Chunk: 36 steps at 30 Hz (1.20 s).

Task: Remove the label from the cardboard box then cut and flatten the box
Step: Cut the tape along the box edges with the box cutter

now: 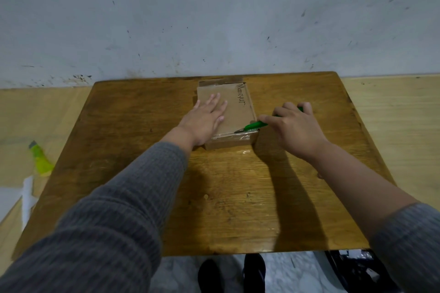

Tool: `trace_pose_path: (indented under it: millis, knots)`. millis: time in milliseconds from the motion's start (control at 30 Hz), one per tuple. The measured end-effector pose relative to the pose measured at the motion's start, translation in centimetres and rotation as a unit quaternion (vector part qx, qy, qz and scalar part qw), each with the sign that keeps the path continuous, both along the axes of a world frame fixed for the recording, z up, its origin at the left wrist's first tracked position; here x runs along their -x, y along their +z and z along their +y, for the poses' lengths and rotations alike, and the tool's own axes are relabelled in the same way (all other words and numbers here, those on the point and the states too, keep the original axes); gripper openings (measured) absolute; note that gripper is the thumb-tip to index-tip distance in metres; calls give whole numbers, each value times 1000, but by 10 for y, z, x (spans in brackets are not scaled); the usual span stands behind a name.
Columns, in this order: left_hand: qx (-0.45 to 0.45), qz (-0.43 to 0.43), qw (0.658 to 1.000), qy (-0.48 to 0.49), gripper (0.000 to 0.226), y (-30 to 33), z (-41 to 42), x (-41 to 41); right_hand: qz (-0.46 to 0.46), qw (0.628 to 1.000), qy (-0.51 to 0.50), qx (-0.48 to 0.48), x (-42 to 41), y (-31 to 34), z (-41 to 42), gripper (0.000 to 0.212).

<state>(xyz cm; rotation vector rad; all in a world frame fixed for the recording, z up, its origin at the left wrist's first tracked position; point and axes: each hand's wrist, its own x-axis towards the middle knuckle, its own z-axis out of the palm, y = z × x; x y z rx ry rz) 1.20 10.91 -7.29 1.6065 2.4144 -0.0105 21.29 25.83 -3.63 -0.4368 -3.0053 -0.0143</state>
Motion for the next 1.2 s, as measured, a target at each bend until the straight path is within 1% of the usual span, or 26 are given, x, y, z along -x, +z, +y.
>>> trace_pose_path:
  millis: [133, 267, 433, 600, 667, 767, 833, 867, 933, 967, 1067, 1200]
  knots:
    - [12, -4, 1000, 20, 54, 2, 3, -4, 24, 999, 13, -17, 4, 4, -4, 40]
    - [8, 23, 999, 36, 59, -3, 6, -14, 1, 1000, 12, -6, 2, 5, -4, 44]
    - [10, 28, 999, 35, 60, -2, 4, -16, 14, 999, -38, -20, -23, -2, 19, 35]
    - [18, 11, 997, 75, 61, 3, 12, -25, 30, 988, -123, 87, -29, -6, 24, 37]
    - [24, 6, 995, 97, 67, 3, 17, -31, 40, 980, -154, 123, -30, -4, 26, 37]
    - [35, 22, 993, 107, 75, -1, 20, -37, 52, 967, -190, 158, -32, -1, 42, 38]
    - [36, 24, 993, 109, 75, -2, 21, -37, 72, 941, -233, 234, -28, 4, 53, 41]
    - [34, 25, 993, 109, 74, -3, 21, -37, 90, 918, -254, 290, -25, 6, 56, 45]
    - [32, 33, 993, 108, 74, -4, 21, -37, 132, 856, -292, 405, -19, 7, 60, 53]
    - [31, 35, 993, 107, 73, -4, 21, -37, 147, 830, -304, 445, -16, 6, 61, 57]
    - [31, 36, 993, 106, 73, -6, 22, -36, 168, 787, -325, 496, -5, -1, 59, 65]
    - [26, 39, 993, 108, 73, -8, 22, -35, 197, 737, -375, 527, 13, -16, 53, 64]
